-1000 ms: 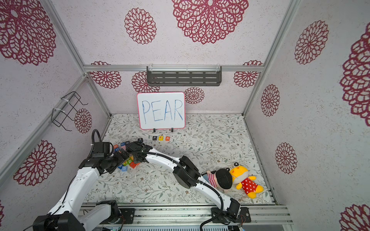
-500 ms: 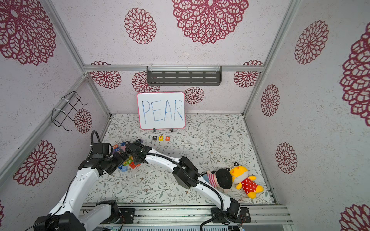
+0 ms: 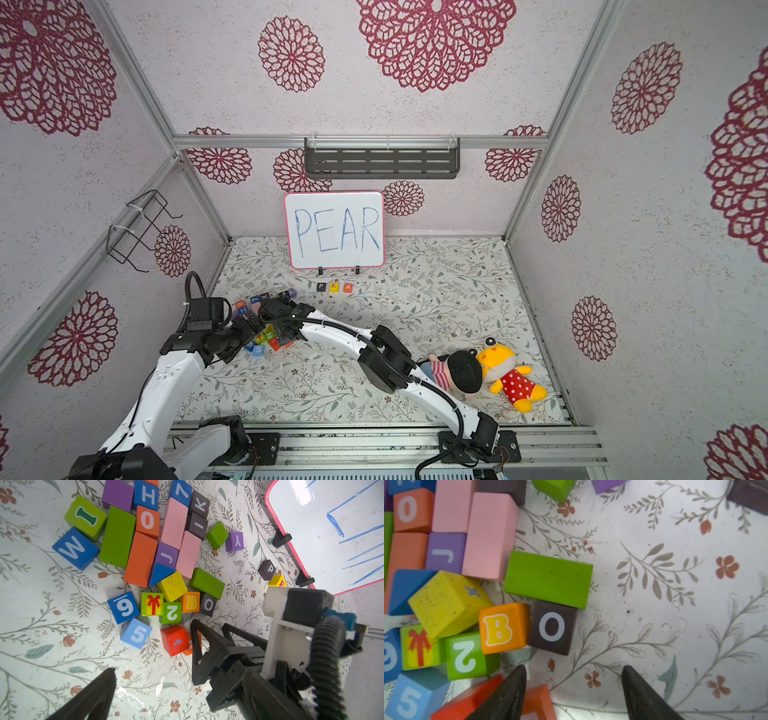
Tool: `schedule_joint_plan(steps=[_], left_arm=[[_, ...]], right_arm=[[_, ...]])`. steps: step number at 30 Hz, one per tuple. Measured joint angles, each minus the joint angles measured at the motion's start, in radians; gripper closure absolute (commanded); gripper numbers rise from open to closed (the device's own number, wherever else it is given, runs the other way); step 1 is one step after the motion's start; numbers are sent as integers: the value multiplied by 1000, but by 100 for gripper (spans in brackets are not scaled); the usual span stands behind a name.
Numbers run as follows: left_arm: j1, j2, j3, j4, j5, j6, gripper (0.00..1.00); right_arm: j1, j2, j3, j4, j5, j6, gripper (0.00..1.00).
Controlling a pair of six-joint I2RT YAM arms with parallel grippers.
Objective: Spell the uppercase word “pear” with letter blocks
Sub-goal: Move the letter block to the center of the board.
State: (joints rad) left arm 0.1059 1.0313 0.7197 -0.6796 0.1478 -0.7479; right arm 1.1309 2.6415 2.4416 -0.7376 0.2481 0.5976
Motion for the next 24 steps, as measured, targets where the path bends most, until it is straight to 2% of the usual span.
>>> schedule_joint_plan(steps=[14, 20, 24], left_arm=[[15, -10, -13, -38, 0, 13, 2], [18, -10, -13, -42, 0, 15, 2], [20, -10, -13, -44, -2, 16, 2]], right_arm=[[20, -41, -47, -85, 5, -30, 27], [26, -57, -60, -108, -18, -44, 19], [31, -74, -79, -121, -32, -54, 18]])
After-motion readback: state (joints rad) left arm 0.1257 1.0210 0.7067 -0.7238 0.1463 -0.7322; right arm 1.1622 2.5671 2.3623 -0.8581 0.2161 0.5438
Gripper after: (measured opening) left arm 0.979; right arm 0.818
